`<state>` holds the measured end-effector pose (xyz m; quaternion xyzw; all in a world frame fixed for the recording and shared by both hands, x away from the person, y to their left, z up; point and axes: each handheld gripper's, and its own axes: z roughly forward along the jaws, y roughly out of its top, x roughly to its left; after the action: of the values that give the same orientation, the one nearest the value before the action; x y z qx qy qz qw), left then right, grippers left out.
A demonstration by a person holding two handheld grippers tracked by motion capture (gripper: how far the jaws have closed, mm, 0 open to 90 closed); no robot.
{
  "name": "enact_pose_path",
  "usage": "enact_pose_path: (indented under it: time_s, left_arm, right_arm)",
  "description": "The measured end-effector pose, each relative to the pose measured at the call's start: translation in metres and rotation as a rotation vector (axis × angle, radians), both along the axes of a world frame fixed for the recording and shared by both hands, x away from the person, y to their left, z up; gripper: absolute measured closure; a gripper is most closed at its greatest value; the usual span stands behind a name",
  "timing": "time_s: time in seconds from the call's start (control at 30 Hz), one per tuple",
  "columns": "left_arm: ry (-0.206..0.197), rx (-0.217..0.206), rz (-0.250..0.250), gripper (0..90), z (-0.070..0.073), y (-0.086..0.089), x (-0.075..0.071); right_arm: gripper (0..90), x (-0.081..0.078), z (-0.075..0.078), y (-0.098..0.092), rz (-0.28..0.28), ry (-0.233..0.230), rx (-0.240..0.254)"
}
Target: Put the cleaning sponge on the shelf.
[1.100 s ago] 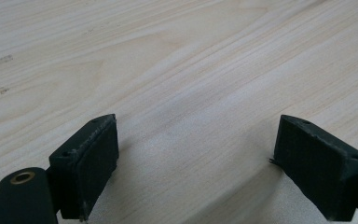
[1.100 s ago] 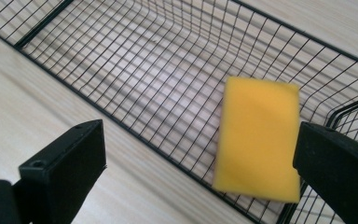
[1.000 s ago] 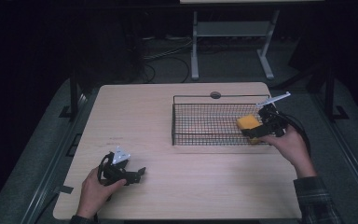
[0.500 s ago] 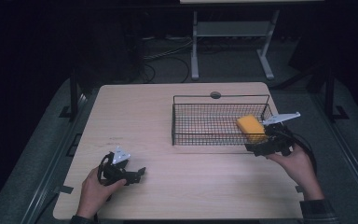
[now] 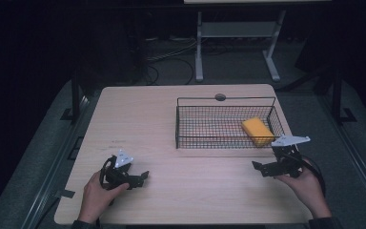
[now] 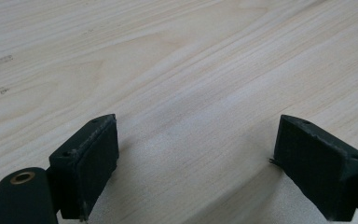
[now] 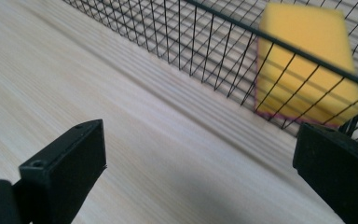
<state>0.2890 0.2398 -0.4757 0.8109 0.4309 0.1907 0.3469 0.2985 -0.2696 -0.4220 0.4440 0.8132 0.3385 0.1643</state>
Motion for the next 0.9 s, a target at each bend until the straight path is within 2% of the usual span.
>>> enact_pose_path:
  time_s: [0.27, 0.5, 0.67, 0.9]
  left_arm:
    - [0.001, 0.003, -0.002, 13.1, 0.000, 0.000, 0.000]
    - [0.001, 0.002, -0.001, 13.1, 0.000, 0.000, 0.000]
    - [0.000, 0.002, -0.001, 13.1, 0.000, 0.000, 0.000]
    - [0.001, 0.003, -0.001, 13.1, 0.000, 0.000, 0.000]
  right_arm:
    - [2.1, -0.010, -0.023, -0.007, -0.019, -0.014, -0.007]
    - [2.1, -0.016, -0.040, -0.010, -0.021, -0.001, -0.029]
    - [2.0, -0.019, -0.047, -0.012, -0.038, -0.006, -0.045]
    - [2.0, -0.021, -0.056, -0.010, -0.034, -0.016, -0.064]
